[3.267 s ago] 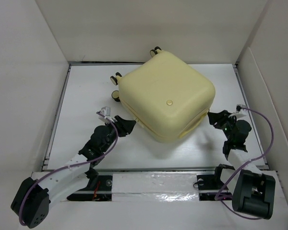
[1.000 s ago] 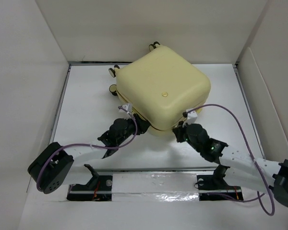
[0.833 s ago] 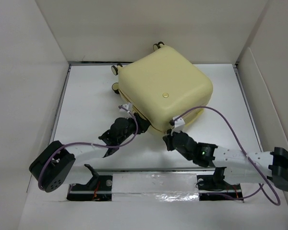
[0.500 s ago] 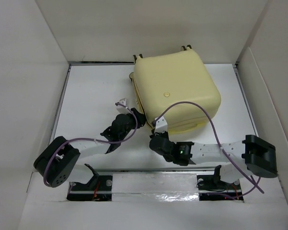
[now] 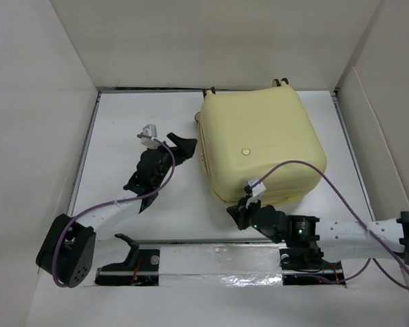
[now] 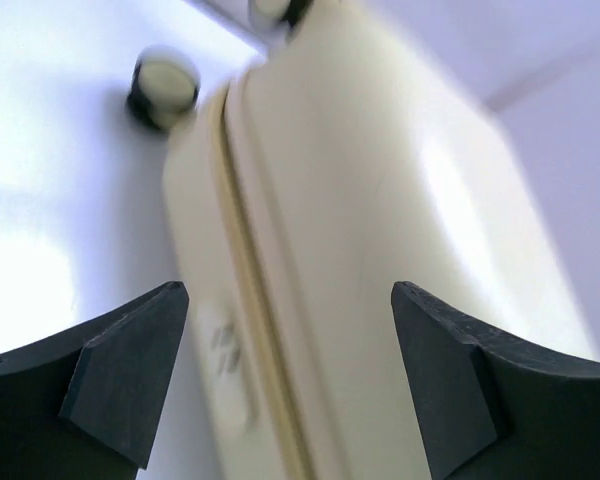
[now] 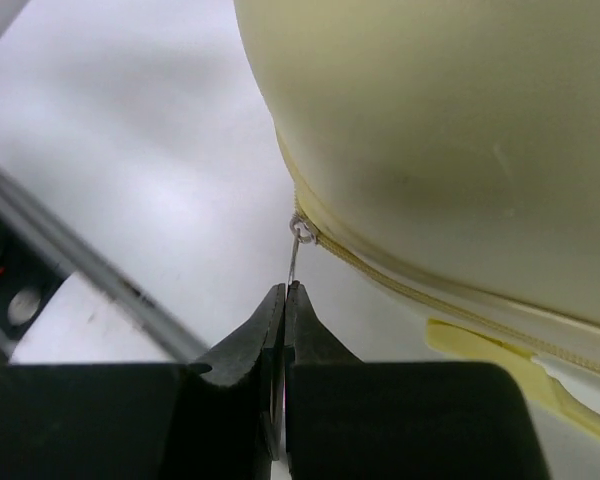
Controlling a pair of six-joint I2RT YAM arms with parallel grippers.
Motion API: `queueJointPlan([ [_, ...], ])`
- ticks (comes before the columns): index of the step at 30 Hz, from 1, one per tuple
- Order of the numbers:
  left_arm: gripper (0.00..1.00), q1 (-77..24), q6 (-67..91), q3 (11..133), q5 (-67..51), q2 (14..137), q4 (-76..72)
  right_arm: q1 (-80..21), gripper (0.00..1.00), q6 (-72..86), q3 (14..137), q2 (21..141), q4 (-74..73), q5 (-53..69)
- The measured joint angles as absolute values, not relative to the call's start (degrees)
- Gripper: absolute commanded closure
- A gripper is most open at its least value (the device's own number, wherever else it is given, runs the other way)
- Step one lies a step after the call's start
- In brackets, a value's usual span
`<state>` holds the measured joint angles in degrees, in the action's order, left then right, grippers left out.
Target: Pack the luggage
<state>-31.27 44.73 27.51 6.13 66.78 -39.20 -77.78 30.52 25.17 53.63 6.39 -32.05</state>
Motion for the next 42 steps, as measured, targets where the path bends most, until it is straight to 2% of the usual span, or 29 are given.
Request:
queueJointPlan([
  [1, 0.14, -30.0, 45.1, 29.1, 6.2, 66.7, -38.9, -78.4, 1.00, 30.9, 24.7, 50.9, 4.1, -30.8],
  [5, 0.08, -25.7, 45.8, 39.9, 4.8, 72.4, -37.4, -79.9, 1.00, 33.1, 23.5, 41.6, -4.6, -25.9],
  [11, 0.06, -20.7, 45.1, 66.2, -4.4, 94.6, -31.2, -80.8, 1.00, 35.4, 22.3, 35.0, -10.1, -23.2],
  [14, 0.05, -19.5, 44.9, 74.4, -9.7, 103.9, -27.6, -80.8, 1.00, 35.7, 22.3, 34.8, -10.7, -23.0],
  [19, 0.05, -18.6, 45.9, 82.5, -15.2, 113.9, -23.0, -80.8, 1.00, 35.8, 22.3, 34.9, -11.0, -22.9],
  [27, 0.10, -18.5, 50.4, 88.0, -21.8, 120.1, -25.6, -80.8, 1.00, 36.3, 21.9, 34.9, -10.8, -22.9],
  [30, 0.17, -18.4, 54.3, 88.5, -23.6, 121.9, -29.3, -80.8, 1.00, 36.9, 21.6, 34.8, -10.5, -23.1],
  [32, 0.26, -18.6, 57.1, 88.5, -23.9, 123.0, -32.4, -80.9, 1.00, 37.5, 21.6, 34.4, -10.7, -23.4],
  [36, 0.57, -18.9, 64.2, 85.0, -23.6, 123.9, -41.2, -80.9, 1.00, 38.4, 21.4, 32.1, -12.4, -24.1],
  [37, 0.70, -18.9, 65.9, 83.6, -23.5, 123.9, -43.8, -80.9, 1.00, 38.5, 21.3, 31.4, -12.7, -24.4],
  [39, 0.87, -18.9, 69.6, 80.6, -22.8, 123.9, -50.0, -80.2, 1.00, 38.6, 20.7, 29.9, -13.5, -24.6],
  [40, 1.00, -18.9, 71.6, 78.9, -22.5, 123.9, -53.4, -79.5, 1.00, 38.6, 20.6, 29.3, -13.8, -24.4],
  [42, 1.00, -18.2, 74.7, 76.1, -21.8, 124.0, -59.0, -78.2, 1.00, 38.5, 20.6, 28.5, -14.4, -23.0],
])
